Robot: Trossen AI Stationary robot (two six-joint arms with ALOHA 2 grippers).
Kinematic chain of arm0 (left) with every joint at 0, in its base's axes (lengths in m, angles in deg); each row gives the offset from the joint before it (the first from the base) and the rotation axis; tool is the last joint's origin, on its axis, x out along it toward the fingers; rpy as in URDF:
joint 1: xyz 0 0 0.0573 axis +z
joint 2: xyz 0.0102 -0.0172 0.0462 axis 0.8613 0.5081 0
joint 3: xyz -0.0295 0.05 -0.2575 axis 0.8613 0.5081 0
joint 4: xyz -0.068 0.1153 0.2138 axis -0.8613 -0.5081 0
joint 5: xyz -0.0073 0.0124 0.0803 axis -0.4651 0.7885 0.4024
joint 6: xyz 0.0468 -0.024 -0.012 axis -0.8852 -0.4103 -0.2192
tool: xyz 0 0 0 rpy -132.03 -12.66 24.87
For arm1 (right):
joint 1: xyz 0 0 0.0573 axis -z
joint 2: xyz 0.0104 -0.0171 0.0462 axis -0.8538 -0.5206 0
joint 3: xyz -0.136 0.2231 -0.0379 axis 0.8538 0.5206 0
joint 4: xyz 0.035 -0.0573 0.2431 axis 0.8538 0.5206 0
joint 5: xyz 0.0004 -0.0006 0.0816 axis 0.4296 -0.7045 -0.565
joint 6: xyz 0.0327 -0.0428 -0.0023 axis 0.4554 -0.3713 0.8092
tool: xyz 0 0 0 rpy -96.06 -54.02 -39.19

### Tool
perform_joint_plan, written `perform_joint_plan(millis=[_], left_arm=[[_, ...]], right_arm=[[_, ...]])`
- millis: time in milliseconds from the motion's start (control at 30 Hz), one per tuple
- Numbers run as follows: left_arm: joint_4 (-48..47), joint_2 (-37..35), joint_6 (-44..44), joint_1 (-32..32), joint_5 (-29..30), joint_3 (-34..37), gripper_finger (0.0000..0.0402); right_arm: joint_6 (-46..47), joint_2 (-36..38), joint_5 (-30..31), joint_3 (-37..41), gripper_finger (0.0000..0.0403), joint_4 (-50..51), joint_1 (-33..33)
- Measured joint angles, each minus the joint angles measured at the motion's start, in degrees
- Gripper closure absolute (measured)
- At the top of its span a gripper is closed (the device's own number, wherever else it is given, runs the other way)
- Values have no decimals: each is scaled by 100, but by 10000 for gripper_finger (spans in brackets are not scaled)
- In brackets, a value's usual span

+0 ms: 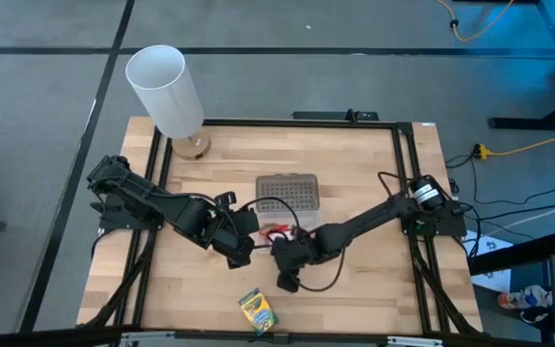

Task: Pack school essentials
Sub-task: Put the light pink sticky notes into the transparent supply box, then put the yellow crayon box into the transparent supply box

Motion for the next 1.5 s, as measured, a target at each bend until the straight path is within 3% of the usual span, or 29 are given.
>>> perform_joint_plan(millis=[533,700,867,1000,1100,1233,1367,1500], left_arm=[[-44,0,-167,0,0,0,328],[-44,0,-163,-5,-13,0,328],[-60,0,6,-217,-693,1,328],[158,-2,874,-678,-1306,302,329],[916,69,1593,-1099,-2033,926,335],[2783,575,2367,-1590,-2602,1664,346],[3991,1336,2886,-1722,-2719,1614,355],[4180,2017,2838,-1641,-2789,1111,363]], right_arm=[[300,13,18,-4,281,402,506],[252,245,-82,2,281,118,394],[289,679,-869,-4,281,158,107],[599,872,-1215,-4,281,579,-172],[808,874,-1212,13,281,1075,-359],[1148,874,-1215,153,281,1543,-530],[1364,1006,-1191,313,281,2199,-646],[1568,1422,-1132,500,281,2756,-649]])
